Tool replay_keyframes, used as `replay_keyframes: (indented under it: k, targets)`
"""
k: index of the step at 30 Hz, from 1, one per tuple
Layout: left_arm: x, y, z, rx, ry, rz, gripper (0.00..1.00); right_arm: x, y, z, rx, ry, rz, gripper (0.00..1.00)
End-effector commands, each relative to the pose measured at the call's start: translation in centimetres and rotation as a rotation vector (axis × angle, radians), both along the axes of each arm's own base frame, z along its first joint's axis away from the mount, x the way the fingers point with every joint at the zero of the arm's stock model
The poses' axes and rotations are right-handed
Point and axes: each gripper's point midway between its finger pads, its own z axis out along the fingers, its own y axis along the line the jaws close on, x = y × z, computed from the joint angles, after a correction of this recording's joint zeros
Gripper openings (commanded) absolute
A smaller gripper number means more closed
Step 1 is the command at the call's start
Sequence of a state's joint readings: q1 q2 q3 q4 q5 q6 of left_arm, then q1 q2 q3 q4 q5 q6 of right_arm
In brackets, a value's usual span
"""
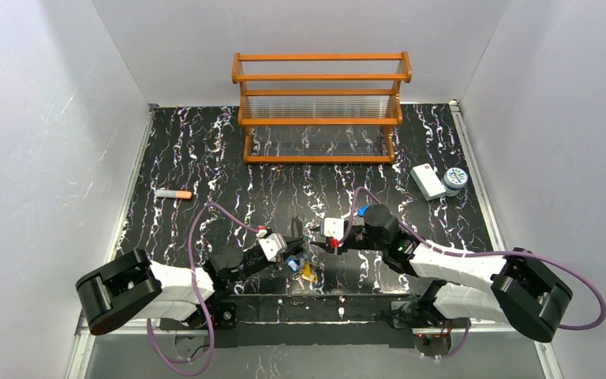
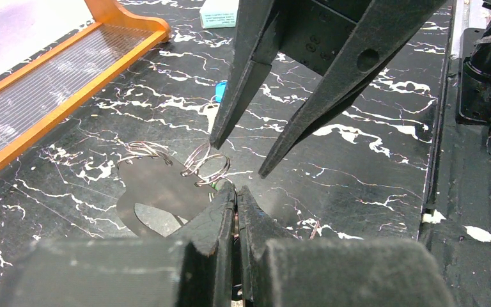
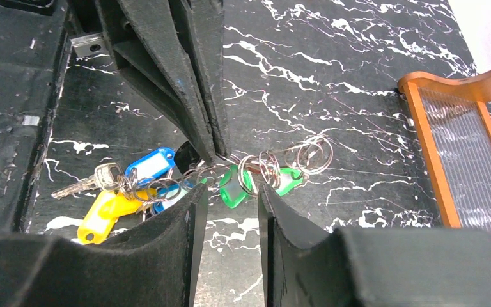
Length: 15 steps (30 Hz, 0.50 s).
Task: Put the keys on the keyring
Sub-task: Adjust the key on the keyring.
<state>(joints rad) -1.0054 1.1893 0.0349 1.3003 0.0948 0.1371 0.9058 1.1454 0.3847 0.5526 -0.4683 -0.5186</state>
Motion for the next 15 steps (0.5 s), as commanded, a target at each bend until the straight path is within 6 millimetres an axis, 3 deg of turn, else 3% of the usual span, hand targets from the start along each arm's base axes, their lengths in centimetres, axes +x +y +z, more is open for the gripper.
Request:
replay_keyframes:
  k: [1,6,15]
  targets:
    - [-0.2,-0.3,-0.2,0.008,0.017,-0.012,0.0,1.7,0.8,3.5,0.076,-0.098,-0.052,0.44]
    - [-0.2,-0.3,-0.2,0.007,0.02,-0.012,0.0,1.9,0.4,4.0,0.085,-0.118,-0.08,0.45]
    - [-0.2,-0.3,-0.3,0.009,0.024,-0.012,0.0,1.2,-0.8,3.1,0.049,-0.101,-0.093,0.46]
